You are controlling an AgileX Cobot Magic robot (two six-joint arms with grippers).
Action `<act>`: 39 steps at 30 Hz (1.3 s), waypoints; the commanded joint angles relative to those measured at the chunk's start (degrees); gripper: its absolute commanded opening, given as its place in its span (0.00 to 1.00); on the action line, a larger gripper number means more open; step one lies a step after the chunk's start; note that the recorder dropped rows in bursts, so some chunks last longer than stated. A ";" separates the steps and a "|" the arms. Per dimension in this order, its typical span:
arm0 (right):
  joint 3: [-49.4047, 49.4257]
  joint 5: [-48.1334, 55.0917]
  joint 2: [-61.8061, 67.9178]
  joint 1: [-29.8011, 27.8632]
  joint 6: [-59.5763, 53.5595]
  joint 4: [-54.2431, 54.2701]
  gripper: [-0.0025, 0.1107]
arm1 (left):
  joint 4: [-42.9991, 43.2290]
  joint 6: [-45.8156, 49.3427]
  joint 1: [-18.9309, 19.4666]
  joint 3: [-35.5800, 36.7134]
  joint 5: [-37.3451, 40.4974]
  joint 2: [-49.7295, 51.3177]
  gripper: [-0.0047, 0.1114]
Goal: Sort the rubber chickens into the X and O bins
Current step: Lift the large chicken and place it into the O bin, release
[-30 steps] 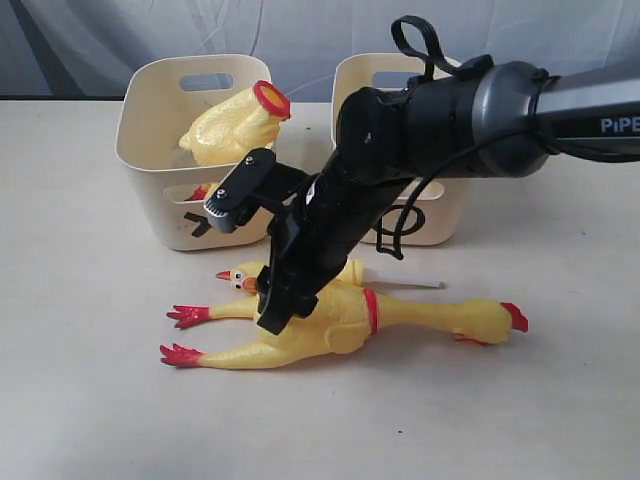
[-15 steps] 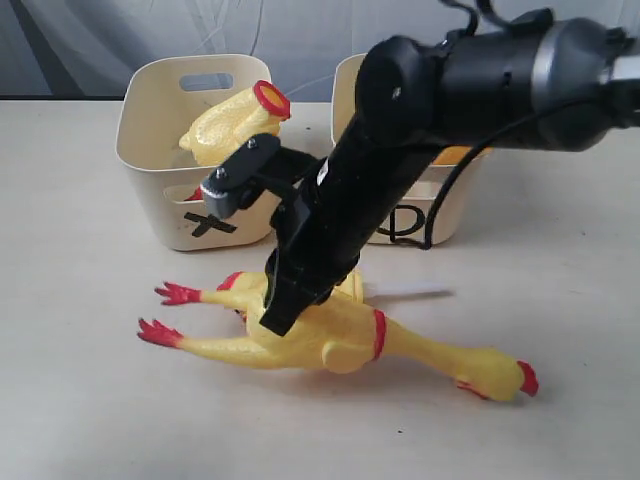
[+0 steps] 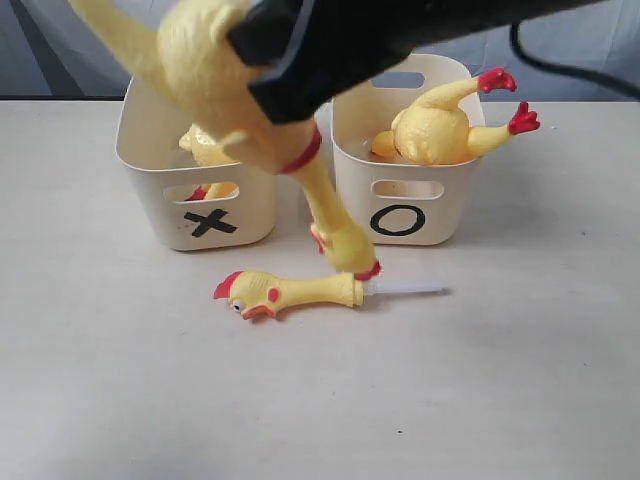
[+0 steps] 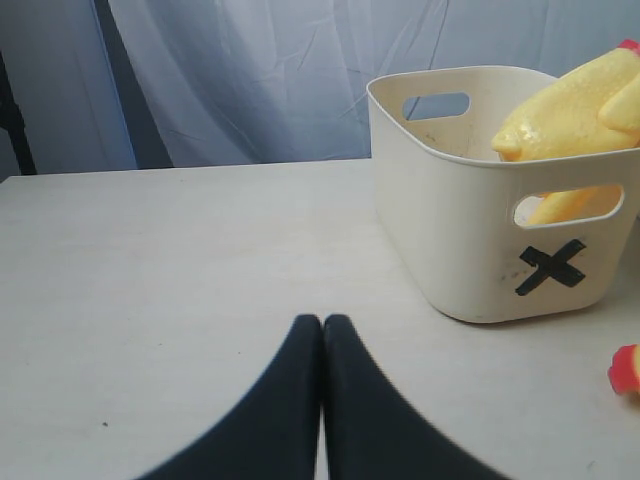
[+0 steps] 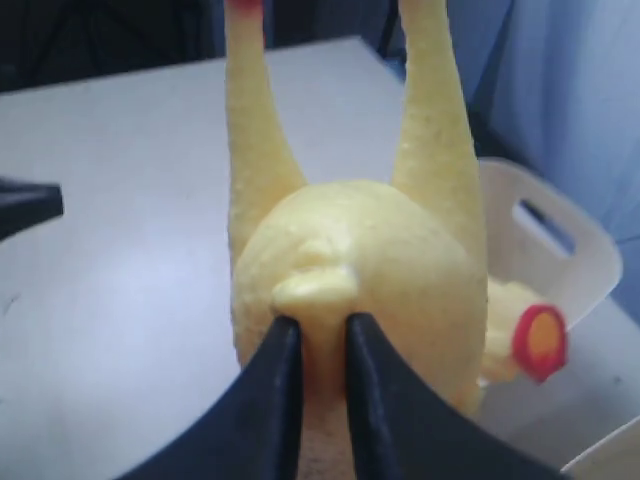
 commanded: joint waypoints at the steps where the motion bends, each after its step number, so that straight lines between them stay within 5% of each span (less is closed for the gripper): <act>1: -0.22 -10.14 -4.83 -0.17 -0.11 -0.01 0.01 | 0.00 -0.13 0.00 -0.21 -0.73 -0.19 0.04; 20: -0.22 -49.88 2.39 -0.27 -3.76 0.65 0.01 | 0.00 -0.13 0.00 -0.21 -0.73 -0.19 0.04; 31: -0.22 -77.59 13.52 -0.27 -22.88 35.40 0.01 | 0.00 -0.13 0.00 -0.21 -0.73 -0.19 0.04; 39: -0.22 -82.91 18.58 -0.27 -21.53 34.24 0.01 | 0.00 -0.13 0.00 -0.21 -0.73 -0.19 0.04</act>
